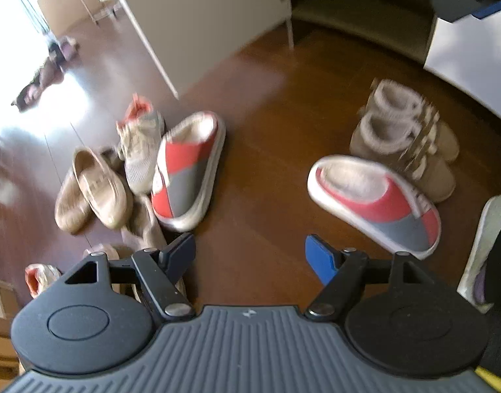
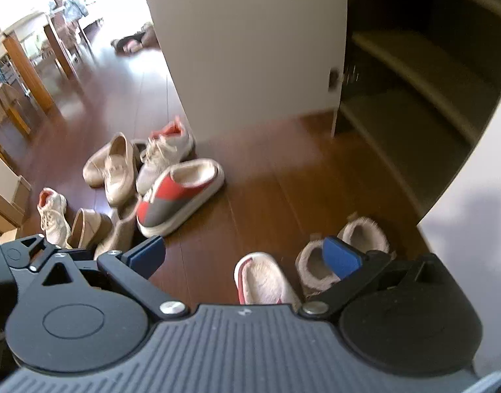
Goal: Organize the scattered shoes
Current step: 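Open the right gripper and lift both grippers away from the slipper, then grasp the second red-and-grey slipper rim with the left gripper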
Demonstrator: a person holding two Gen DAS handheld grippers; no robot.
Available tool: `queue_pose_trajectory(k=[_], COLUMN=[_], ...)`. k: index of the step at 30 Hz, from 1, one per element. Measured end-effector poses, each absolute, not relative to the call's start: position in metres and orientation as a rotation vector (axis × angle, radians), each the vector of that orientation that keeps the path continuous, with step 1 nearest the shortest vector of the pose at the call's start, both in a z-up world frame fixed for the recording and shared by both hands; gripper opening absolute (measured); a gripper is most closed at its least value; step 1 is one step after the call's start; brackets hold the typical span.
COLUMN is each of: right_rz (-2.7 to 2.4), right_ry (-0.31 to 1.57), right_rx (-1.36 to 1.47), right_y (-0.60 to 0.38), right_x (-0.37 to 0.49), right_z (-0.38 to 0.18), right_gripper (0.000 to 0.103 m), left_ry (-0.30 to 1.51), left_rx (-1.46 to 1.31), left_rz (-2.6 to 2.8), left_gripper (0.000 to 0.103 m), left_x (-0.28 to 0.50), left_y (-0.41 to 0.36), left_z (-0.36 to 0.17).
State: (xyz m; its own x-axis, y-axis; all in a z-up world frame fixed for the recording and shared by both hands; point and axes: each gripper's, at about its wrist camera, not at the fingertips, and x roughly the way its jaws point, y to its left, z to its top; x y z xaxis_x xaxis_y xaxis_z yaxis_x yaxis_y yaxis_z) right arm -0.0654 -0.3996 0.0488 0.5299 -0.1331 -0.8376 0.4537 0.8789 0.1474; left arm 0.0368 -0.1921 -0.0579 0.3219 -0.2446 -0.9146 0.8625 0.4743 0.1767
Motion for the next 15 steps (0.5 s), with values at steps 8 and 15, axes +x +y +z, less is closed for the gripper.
queue_pose_trajectory(k=[8, 15], right_rz=[-0.347, -0.402], right_ry=[1.053, 0.913], right_rx=[0.318, 0.334], right_y=[-0.435, -0.498], right_x=[-0.023, 0.006], right_z=[-0.043, -0.086], right_gripper=[0.101, 0.102], left_ry=[0.994, 1.011], left_rx=[0.824, 0.646], left_rz=[-0.764, -0.645], left_gripper=[0.073, 0.073], left_x=[0.151, 0.290], left_y=[-0.197, -0.254], left_z=[-0.112, -0.137])
